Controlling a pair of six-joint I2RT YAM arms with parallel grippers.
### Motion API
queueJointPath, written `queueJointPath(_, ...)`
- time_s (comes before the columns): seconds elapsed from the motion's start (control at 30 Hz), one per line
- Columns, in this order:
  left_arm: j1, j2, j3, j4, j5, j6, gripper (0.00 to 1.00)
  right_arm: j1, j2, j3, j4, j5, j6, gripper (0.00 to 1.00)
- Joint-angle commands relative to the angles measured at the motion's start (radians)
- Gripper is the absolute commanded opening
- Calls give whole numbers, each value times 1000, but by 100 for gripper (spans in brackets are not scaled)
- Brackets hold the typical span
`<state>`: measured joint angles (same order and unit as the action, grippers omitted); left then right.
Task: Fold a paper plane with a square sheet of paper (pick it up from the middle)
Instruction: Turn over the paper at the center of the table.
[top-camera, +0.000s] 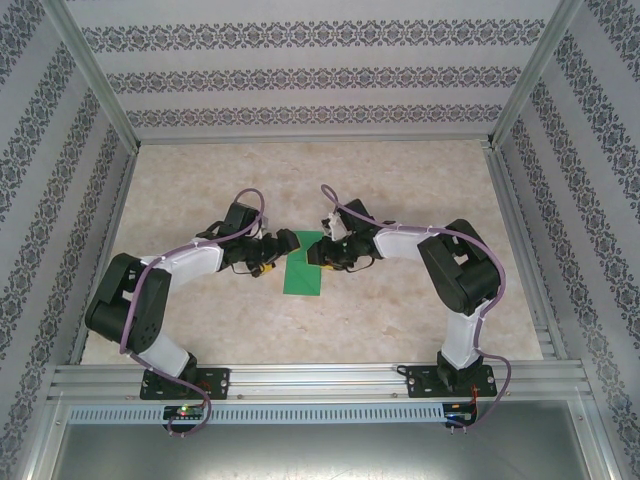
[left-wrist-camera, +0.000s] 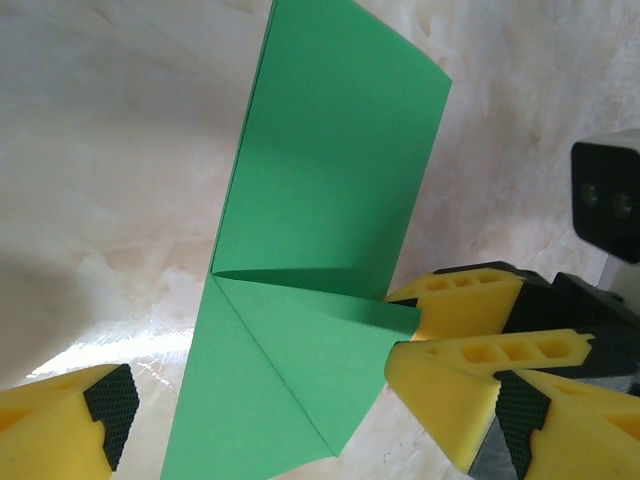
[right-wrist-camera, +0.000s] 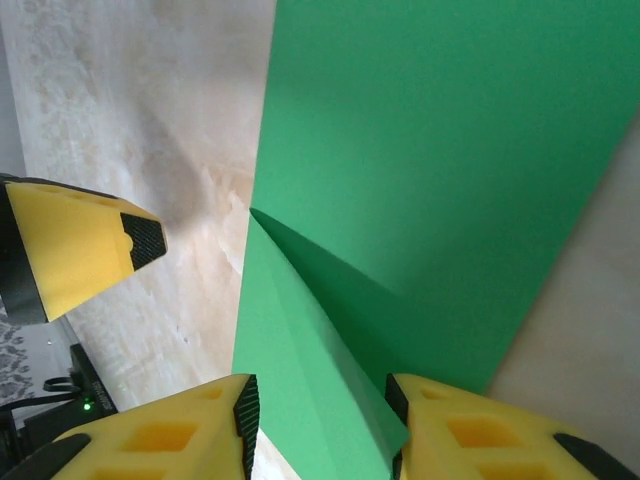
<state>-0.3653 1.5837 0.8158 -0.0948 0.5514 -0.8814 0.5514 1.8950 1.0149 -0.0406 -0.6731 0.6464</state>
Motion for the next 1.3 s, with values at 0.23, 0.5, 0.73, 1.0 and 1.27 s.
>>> queueJointPath(0.23,-29,23,16,56,41,-15,95,15,-24,-36,76,-17,69,33)
queueJointPath(0.5,-43,32,-11,102,76,-31,81,-8,-8,-37,119,38,91,11)
queueJointPath(0.73,-46,62,-18,126,94,-44,68,-22,-31,-84,199,32,134,6)
queueJointPath(1.0,-49,118,-10,178,124,-80,57,-35,-43,-114,240,24,158,6)
queueJointPath(1.27,-53,162,12,197,137,-88,40,-36,-43,-119,244,15,160,6)
